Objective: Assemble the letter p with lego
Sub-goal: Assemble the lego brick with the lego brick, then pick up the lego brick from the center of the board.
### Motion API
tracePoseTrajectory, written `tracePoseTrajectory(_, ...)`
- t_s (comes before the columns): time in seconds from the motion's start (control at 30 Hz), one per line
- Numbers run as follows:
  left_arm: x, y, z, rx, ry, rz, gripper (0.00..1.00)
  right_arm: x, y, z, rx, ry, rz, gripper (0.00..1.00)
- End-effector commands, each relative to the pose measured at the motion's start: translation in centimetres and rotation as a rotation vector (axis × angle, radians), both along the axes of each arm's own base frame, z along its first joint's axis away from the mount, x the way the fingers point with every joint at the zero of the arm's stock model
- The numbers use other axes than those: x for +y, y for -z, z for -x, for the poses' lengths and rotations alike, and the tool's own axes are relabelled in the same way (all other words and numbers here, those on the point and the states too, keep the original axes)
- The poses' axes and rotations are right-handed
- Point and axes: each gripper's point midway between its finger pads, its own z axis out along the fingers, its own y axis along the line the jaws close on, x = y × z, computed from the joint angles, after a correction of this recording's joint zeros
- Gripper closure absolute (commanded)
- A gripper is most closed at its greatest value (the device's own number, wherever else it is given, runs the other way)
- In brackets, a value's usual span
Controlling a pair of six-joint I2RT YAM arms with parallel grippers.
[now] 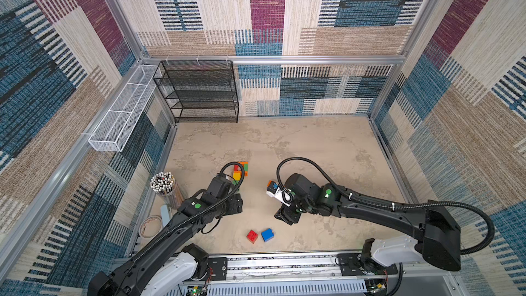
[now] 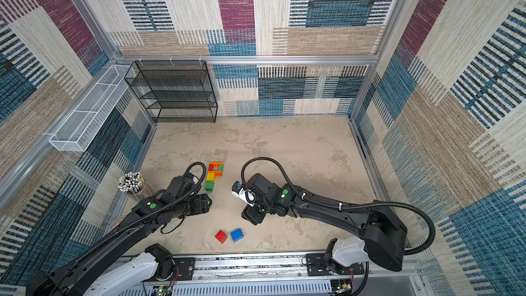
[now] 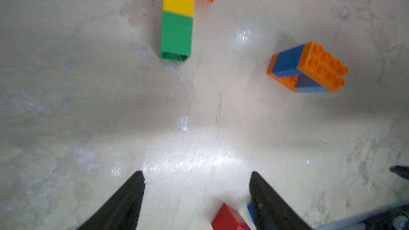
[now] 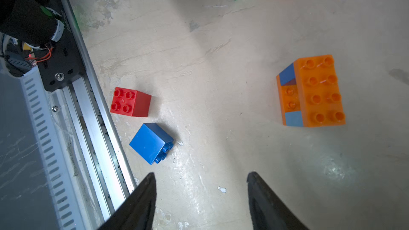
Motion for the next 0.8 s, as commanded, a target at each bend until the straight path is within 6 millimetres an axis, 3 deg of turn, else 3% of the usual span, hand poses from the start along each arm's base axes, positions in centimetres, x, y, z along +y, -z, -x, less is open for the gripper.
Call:
tracePoseTrajectory(0.0,-0.5,1.1,3.8,0.142,0.006,0.002,0.23,0.8,-1.2,-0.5,-0.001,0.093,-0.122,0.33)
tracePoseTrajectory(0.17,-1.3,1.8,7.5,0.231,0.079,-0.037,0.25,-0.8,-0.7,0.0,0.002,0.161,-0.161,0.32)
tracePoseTrajectory(0.33,-2.1,2.0,9.6,0.244,0.155,-0.032,0.27,-1.8,-0.9,0.1,-0.02,0.19,-0.2,0.31)
tracePoseTrajectory(0.53,-3.7,2.5,9.7,0.217,0.273,-0.107,0.22,-2.6,-2.0,-1.0,-0.09,0.245,-0.222,0.29)
tracePoseTrajectory(0.77,-6.4,4.2,8.8,0.228,0.357,-0.159,0.22,-3.8,-3.7,-1.5,-0.141,0.306,-0.266,0.26)
